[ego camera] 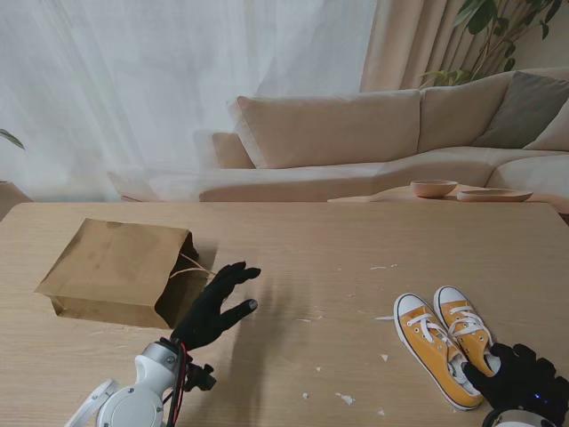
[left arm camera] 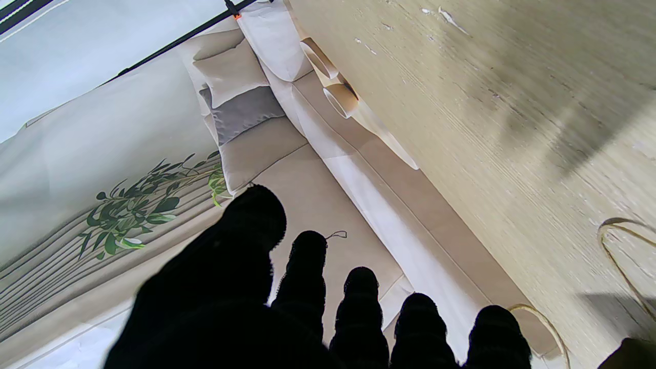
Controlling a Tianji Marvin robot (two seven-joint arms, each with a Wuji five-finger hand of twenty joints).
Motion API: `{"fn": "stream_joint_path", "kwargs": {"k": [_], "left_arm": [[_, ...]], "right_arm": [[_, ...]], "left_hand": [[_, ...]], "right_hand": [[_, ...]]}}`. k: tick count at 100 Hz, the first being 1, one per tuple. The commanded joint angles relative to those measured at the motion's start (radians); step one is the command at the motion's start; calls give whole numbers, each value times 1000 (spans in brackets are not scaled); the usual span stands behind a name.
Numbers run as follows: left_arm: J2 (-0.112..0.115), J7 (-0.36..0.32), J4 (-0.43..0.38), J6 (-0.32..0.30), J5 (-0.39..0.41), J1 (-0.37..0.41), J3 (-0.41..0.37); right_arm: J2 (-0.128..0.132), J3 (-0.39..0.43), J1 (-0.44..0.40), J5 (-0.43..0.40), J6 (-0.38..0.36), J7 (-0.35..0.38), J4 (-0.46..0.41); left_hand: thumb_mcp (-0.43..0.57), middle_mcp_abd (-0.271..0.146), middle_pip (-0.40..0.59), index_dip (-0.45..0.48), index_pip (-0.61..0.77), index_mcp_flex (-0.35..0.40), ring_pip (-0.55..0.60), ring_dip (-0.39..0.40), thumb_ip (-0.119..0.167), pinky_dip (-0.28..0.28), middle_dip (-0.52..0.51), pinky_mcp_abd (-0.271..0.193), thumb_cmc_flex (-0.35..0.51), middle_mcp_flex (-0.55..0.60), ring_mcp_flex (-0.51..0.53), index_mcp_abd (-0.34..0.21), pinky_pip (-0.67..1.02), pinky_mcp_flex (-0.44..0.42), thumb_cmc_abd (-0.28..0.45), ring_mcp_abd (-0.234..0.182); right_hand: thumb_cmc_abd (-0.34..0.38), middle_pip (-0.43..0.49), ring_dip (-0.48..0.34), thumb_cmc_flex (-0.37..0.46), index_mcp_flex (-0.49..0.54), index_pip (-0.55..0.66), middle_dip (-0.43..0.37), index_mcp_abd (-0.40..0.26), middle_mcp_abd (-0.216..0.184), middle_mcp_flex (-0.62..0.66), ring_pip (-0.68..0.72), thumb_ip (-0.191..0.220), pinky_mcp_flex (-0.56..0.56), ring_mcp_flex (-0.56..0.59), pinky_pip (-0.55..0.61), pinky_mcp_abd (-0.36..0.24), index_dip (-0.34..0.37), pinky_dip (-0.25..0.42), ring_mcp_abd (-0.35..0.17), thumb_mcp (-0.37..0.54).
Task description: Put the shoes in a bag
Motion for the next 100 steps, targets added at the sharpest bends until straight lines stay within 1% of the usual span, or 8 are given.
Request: {"fn": "stream_joint_path", "kwargs": {"k": [1, 16, 22, 38, 69, 88, 94, 100], "left_arm": [[-2, -15, -9, 1, -1, 5, 1], [-2, -14, -9, 4, 0, 5, 2], [-2, -13, -10, 6, 0, 5, 2], [-3, -11, -10, 8, 2, 4, 3], [-3, -8, -9, 12, 5, 2, 6], [-4, -5, -9, 15, 6, 0, 7], [-4, -5, -9, 18, 6, 0, 8], [-4, -5, -9, 20, 7, -1, 8]], "right_arm": [[-4, 1, -7, 13, -4, 27, 9], [-3, 13, 7, 60, -16, 48, 28], [-2, 16, 16, 76, -18, 59, 37], [5, 20, 43, 88, -25, 89, 66], [22, 25, 93, 72, -63, 157, 95], [29, 21, 131, 67, -71, 183, 127], [28, 17, 142, 75, -75, 175, 139], [25, 12, 153, 87, -76, 159, 152]], "left_hand": [[11, 0, 12, 6, 1, 13, -3, 15, 7, 13, 12, -9, 15, 3, -16, -9, -13, -2, -10, -10], [12, 0, 11, 6, 0, 12, -3, 15, 7, 13, 12, -9, 16, 3, -16, -9, -13, -2, -10, -9], [12, 0, 11, 6, 0, 13, -3, 15, 7, 13, 12, -10, 16, 3, -16, -9, -13, -2, -9, -9], [11, 0, 11, 6, 0, 12, -3, 15, 7, 13, 12, -10, 17, 3, -16, -10, -13, -2, -10, -10], [9, 1, 12, 6, 0, 13, -3, 15, 7, 13, 12, -10, 18, 3, -16, -10, -13, -2, -9, -9], [11, 1, 12, 6, 0, 14, -3, 15, 7, 13, 12, -9, 19, 3, -16, -9, -13, -2, -9, -10], [10, 2, 12, 6, 1, 14, -3, 15, 7, 13, 12, -9, 19, 3, -16, -8, -13, -2, -9, -10], [10, 1, 12, 6, 1, 14, -3, 15, 7, 13, 12, -9, 18, 3, -16, -10, -13, -2, -7, -10]], "right_hand": [[-12, -45, -14, -14, -33, -15, -16, 14, 16, -32, -29, 65, -27, -42, -33, 4, 1, 32, 16, -9], [-24, -106, -15, -52, -30, -49, -39, 9, 14, -31, -94, 55, -43, -50, -68, -1, -10, 43, 15, -1], [-25, -118, -16, -67, -28, -55, -42, 26, 13, -36, -106, 52, -50, -56, -77, -1, -14, 45, 15, -5], [-38, -161, -13, -102, -34, -72, -50, 38, 12, -37, -149, 43, -58, -61, -105, -2, -30, 55, 13, 1], [-73, -191, -1, -72, -69, -54, -22, -162, -14, -44, -171, 44, -66, -65, -120, -12, 6, 67, -1, 16], [-95, -180, 9, -20, -37, -56, 7, -243, -29, -34, -164, 48, -61, -57, -123, -19, 29, 74, -18, 41], [-87, -158, 16, -31, -12, -64, 25, -258, -32, -31, -152, 44, -57, -53, -125, -20, 45, 79, -23, 53], [-49, -124, 18, -50, 21, -63, 33, -253, -32, -25, -136, 41, -52, -49, -125, -20, 54, 82, -26, 47]]}}
